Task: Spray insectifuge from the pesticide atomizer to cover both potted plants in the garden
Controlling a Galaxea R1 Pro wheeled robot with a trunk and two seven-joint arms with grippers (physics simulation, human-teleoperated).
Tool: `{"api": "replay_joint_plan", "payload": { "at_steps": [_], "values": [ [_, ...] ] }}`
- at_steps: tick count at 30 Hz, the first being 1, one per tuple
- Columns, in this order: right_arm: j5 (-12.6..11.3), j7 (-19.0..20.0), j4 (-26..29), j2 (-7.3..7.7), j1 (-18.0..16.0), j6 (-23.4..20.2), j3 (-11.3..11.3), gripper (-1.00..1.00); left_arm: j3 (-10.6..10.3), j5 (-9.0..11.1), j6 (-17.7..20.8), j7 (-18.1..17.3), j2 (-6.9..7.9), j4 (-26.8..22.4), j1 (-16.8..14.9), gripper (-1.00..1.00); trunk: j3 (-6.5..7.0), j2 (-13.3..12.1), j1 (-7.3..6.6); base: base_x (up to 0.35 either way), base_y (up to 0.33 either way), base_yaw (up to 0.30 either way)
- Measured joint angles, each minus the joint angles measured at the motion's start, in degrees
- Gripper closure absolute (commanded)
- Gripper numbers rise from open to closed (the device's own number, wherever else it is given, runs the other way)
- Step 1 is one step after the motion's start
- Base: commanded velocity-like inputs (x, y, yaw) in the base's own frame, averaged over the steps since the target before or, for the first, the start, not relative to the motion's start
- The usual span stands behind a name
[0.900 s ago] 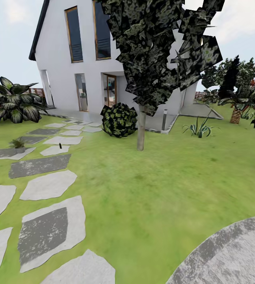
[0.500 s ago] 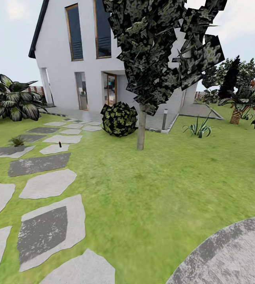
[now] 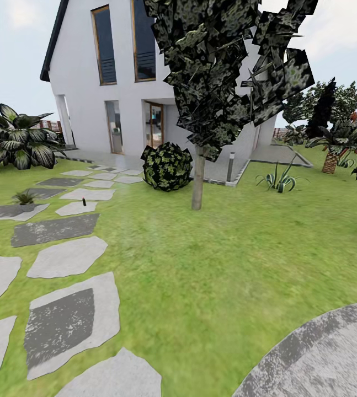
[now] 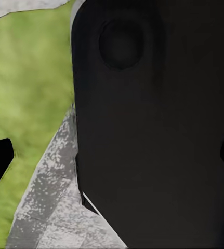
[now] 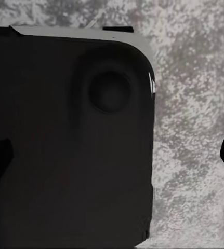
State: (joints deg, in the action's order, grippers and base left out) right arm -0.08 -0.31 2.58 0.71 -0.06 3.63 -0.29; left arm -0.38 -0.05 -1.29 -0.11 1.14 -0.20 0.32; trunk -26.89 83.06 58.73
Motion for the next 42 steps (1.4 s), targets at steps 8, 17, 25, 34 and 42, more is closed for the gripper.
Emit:
{"api": "replay_joint_plan", "payload": {
  "at_steps": [8, 17, 25, 34, 42],
  "values": [
    [-0.01, 0.0, 2.58, 2.58, -0.04, 2.58, -0.12, -1.0, 0.01, -0.02, -2.5, 0.18, 2.54, -1.9, -2.25, -1.0, 0.02, 0.0, 0.0, 0.0, 0.0, 0.0],
    [-0.2, 0.0, 27.5, 5.05, -1.97, 17.06, -0.09, -1.0, -0.05, 0.11, -6.32, -0.01, 2.01, -20.01, -7.62, -1.0, 0.03, -0.01, 0.01, 0.0, 0.0, 0.0],
    [-0.24, 0.11, 32.48, 4.92, -4.2, 18.71, -0.11, -1.0, -0.05, 0.23, -6.44, -0.05, 1.35, -28.98, -11.14, -1.0, 0.03, -0.01, 0.01, 0.0, 0.0, 0.0],
    [0.02, 0.0, 32.56, 5.0, -4.4, 18.86, -0.22, -1.0, 0.11, 0.21, -10.34, 0.02, 0.78, -29.07, -14.75, -1.0, -0.02, -0.01, 0.0, 0.011, 0.0, 0.027],
    [0.07, 0.0, 32.42, 5.0, -4.41, 18.86, -0.21, -1.0, 0.05, 0.22, -11.6, 0.19, 0.01, -29.09, -14.77, -1.0, -0.46, 0.0, -0.03, 0.265, 0.046, 0.172]
  ]
}}
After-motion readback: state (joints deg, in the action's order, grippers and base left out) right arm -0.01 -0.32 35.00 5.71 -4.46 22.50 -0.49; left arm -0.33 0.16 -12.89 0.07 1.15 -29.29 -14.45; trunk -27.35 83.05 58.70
